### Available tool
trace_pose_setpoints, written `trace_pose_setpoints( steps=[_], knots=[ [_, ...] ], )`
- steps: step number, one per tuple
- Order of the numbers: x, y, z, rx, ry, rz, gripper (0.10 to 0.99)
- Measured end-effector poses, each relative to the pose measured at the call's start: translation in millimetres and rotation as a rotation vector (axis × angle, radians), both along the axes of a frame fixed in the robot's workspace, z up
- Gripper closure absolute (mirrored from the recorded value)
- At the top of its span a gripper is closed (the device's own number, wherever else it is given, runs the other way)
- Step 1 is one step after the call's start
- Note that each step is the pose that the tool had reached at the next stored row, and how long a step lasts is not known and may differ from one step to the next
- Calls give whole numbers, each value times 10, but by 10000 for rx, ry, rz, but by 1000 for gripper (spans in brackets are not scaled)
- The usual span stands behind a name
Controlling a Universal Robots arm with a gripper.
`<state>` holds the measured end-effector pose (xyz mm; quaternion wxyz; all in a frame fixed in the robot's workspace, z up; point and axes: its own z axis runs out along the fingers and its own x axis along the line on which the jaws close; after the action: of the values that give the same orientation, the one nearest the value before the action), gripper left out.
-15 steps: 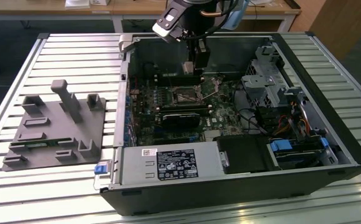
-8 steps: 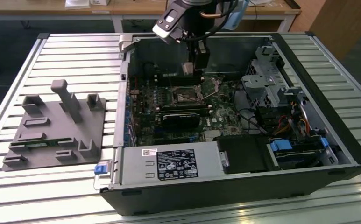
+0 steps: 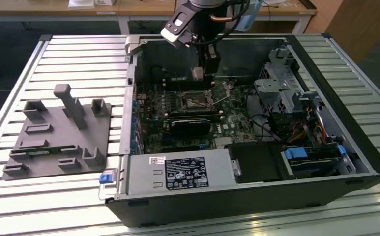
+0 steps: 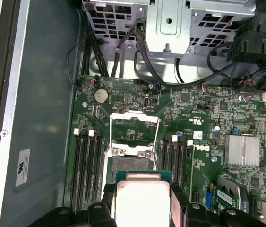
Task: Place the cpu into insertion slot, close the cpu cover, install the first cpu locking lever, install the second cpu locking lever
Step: 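Place the cpu into insertion slot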
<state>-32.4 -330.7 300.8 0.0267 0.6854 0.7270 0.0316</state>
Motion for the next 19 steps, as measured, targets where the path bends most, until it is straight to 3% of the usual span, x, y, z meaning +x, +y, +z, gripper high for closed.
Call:
trace_pose_setpoints(
  steps=[12, 13, 19],
  knots=[
    [0, 16, -189, -1, 30, 0, 545],
    [0, 16, -339, -1, 29, 0, 545],
    [0, 17, -377, -1, 29, 0, 545]
  ],
)
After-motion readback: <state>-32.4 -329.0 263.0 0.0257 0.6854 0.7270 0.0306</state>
